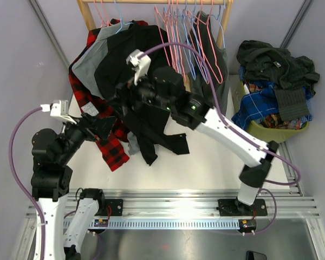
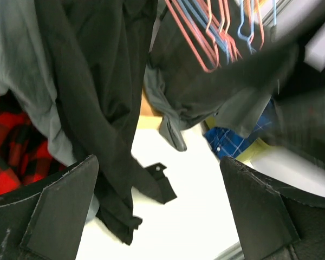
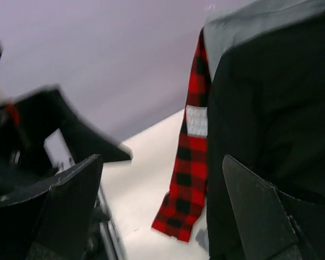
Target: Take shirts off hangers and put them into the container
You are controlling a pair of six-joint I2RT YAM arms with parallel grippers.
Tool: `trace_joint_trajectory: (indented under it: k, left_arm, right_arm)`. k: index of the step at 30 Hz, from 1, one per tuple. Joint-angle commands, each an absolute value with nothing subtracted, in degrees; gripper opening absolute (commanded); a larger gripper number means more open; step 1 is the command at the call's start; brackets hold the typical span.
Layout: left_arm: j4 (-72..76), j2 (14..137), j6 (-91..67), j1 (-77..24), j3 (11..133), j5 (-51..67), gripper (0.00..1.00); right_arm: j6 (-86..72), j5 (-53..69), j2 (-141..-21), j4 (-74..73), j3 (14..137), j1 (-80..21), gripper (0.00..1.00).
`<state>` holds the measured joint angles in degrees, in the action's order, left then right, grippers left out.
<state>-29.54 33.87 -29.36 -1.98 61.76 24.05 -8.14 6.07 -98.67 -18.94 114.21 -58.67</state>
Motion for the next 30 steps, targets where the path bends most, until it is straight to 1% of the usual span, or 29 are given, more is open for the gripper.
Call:
trace_joint_trajectory:
  k: [1,3,4,6,7,9,14,16,18,19,21,27,30]
  left_arm:
    - [-29.70,31.04,-28.30,-2.81,59.95,22.15,0.99]
    - [-30.93,30.06,-27.60,-3.42,59.59,20.13,0.99]
    - [-31.46,29.54,-27.34,-3.60,59.24,19.34,0.99]
    - [-32.87,28.13,-26.37,-4.30,58.63,17.50,0.99]
    - [-33.13,27.60,-26.19,-4.48,58.19,17.23,0.99]
    - [-33.84,25.94,-26.02,-4.66,56.08,16.70,0.99]
    - [-35.24,22.42,-26.02,-4.66,52.56,13.90,0.99]
    - [-35.42,21.10,-26.02,-4.66,52.56,12.92,0.99]
    - [-35.77,21.35,-25.93,-4.66,53.00,12.92,0.99]
    - [-35.86,21.44,-25.93,-4.66,53.00,13.18,0.99]
    - [-35.42,21.18,-26.19,-4.66,52.39,13.62,0.99]
    - [-35.68,20.13,-26.81,-4.66,51.42,13.36,0.99]
    - [-35.60,19.86,-26.72,-4.66,52.03,11.08,0.99]
  right_arm:
    - [-8.87,1.15,-108.43,-23.11,128.70,-56.96,0.99]
    - [-9.31,0.35,-114.39,-24.34,134.27,-56.87,1.00]
    - [-9.75,-1.65,-116.17,-24.52,139.60,-56.87,0.99]
    - [-10.19,-3.24,-120.73,-24.35,144.47,-56.78,0.99]
    - [-11.24,-3.95,-122.07,-24.26,148.93,-56.78,0.99]
    - [-12.82,-5.79,-124.96,-22.68,152.04,-56.78,0.99]
    - [-18.89,-16.50,-125.50,-14.86,148.71,-56.86,0.99]
    - [-20.82,-22.03,-126.38,-14.07,149.50,-56.87,0.99]
    - [-21.35,-25.03,-128.92,-14.06,151.42,-56.87,1.00]
    - [-21.62,-25.31,-130.07,-14.41,154.48,-56.78,0.99]
    - [-21.80,-24.00,-132.27,-13.37,156.00,-56.78,1.00]
    - [-22.41,-23.20,-135.00,-8.44,156.45,-56.69,1.00]
    - [-22.06,-21.37,-134.30,-8.08,153.82,-56.51,0.99]
